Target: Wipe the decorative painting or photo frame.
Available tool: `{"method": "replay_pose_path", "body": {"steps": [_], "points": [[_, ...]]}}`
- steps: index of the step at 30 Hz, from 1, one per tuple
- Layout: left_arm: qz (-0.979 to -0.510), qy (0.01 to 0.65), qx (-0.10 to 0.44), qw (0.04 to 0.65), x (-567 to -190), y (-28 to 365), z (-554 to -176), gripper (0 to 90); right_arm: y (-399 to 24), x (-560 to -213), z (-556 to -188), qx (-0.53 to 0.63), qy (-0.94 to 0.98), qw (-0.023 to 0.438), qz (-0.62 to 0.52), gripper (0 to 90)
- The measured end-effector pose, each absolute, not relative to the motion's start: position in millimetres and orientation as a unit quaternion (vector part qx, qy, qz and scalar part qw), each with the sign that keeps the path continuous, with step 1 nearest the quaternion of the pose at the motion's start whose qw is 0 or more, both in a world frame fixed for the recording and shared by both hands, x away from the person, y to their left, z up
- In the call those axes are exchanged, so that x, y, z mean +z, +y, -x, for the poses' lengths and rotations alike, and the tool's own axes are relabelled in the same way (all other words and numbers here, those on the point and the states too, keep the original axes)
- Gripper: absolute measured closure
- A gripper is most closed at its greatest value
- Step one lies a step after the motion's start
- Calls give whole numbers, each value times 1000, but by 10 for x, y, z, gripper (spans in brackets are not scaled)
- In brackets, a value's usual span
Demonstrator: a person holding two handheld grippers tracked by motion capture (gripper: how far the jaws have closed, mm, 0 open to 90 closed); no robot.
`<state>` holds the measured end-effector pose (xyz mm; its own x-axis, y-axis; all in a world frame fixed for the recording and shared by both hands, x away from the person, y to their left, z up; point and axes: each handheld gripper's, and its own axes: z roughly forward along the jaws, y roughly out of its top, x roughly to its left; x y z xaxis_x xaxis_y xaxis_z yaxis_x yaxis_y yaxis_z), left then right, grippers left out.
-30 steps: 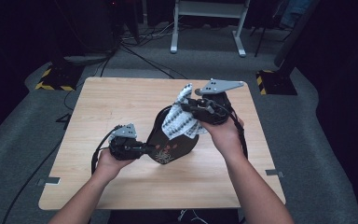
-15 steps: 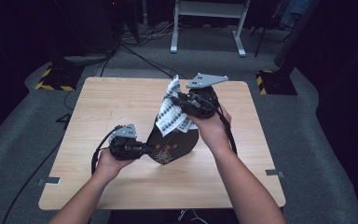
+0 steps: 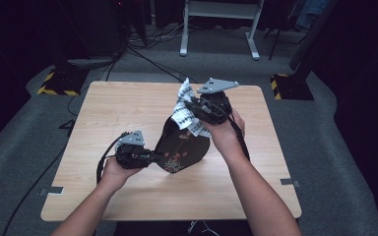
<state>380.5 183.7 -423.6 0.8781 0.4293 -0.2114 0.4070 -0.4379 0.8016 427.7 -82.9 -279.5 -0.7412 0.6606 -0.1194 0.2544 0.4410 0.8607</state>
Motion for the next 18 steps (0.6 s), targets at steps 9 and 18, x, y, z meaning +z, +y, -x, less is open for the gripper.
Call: {"method": "replay_pose_path", "body": {"steps": [9,18], "points": [[-846,249,13,471,-4241,1840,-3809,785,-952,-2882,-4328,431,819,236,-296,787],[-845,250,14,472,-4243,1841,-3809,786,-1073,-2965,-4365,425,817,237,-310,787]]}}
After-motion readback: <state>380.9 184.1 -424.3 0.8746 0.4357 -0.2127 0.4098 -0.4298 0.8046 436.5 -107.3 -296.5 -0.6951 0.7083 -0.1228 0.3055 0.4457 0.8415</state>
